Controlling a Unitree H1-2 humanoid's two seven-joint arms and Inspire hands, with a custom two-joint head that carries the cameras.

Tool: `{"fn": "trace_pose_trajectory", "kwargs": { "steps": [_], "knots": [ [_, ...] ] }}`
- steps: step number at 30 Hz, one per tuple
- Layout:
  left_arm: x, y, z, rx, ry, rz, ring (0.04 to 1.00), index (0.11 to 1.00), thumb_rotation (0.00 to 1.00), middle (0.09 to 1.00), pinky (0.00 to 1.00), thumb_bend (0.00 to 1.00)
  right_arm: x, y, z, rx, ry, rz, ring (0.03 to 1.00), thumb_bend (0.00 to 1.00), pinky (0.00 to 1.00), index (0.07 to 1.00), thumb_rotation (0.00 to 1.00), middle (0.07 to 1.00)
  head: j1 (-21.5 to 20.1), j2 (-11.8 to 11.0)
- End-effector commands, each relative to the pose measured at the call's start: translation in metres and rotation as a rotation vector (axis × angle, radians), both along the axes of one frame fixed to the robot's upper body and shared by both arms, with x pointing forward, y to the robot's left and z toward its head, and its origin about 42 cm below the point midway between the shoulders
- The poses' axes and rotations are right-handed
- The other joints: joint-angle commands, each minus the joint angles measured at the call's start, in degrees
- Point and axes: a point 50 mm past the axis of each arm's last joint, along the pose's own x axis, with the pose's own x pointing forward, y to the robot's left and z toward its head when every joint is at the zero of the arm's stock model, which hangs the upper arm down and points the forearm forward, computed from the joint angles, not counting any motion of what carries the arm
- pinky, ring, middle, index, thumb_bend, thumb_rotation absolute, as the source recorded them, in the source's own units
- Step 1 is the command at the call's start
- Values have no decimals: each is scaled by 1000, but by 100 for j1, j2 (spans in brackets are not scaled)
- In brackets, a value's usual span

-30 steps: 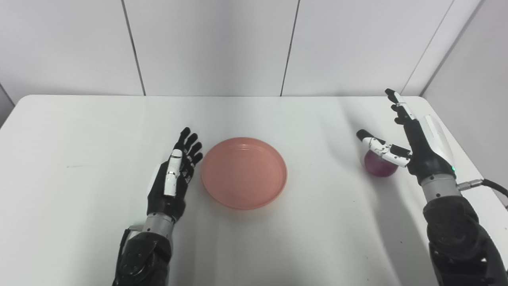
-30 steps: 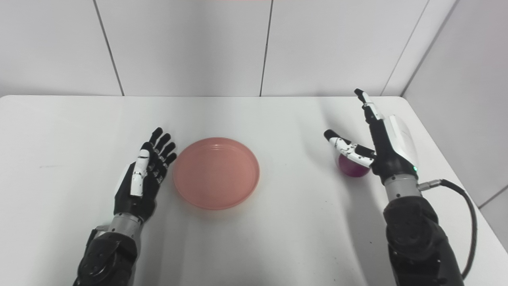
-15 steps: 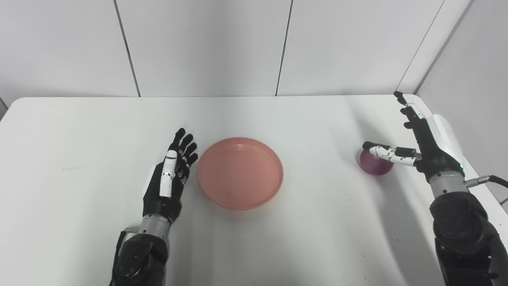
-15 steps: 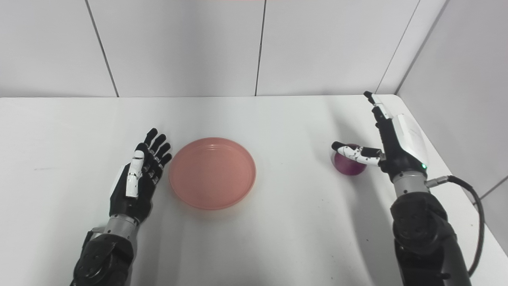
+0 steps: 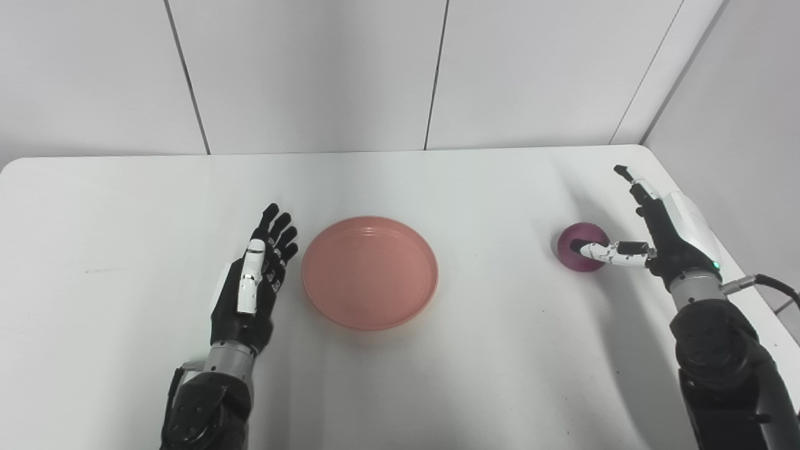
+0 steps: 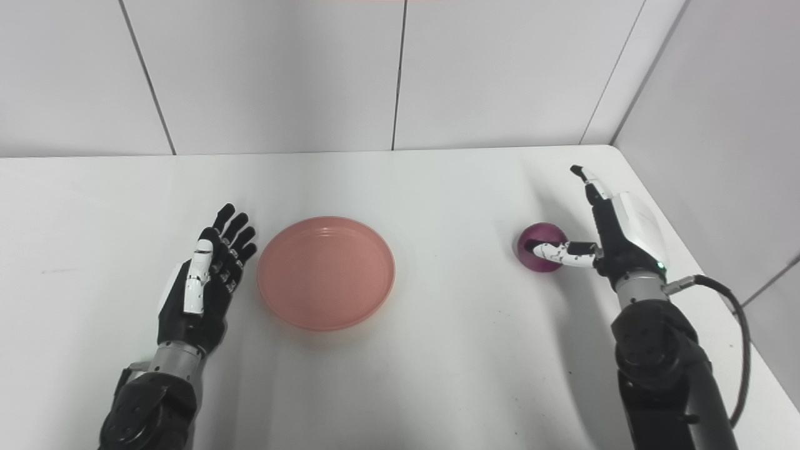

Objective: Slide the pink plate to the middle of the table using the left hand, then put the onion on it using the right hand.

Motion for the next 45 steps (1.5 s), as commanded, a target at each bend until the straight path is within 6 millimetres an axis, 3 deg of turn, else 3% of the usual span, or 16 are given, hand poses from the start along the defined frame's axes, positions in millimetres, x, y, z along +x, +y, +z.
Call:
{"fn": "trace_pose_trajectory", "kwargs": {
  "steps": [1,10,22,45],
  "knots": [
    [-5,8,-11,-3,42,8,965,956,1000,970,975,486,2,-5,11,-41,-20,-19,898,1000,791,945,334,942,-32,-11],
    [-6,9,-10,-5,59,13,960,949,1000,962,968,481,7,-10,-8,-4,44,-44,909,1000,818,950,375,941,-123,-70],
    [-7,9,-11,-20,62,9,959,950,1000,960,965,472,11,-6,-15,-9,90,-33,889,1000,788,931,405,920,-102,-38],
    [-9,10,-12,-19,59,9,960,955,1000,964,963,476,27,-8,-20,-7,123,-38,855,970,762,885,324,892,-118,2]
  ]
}}
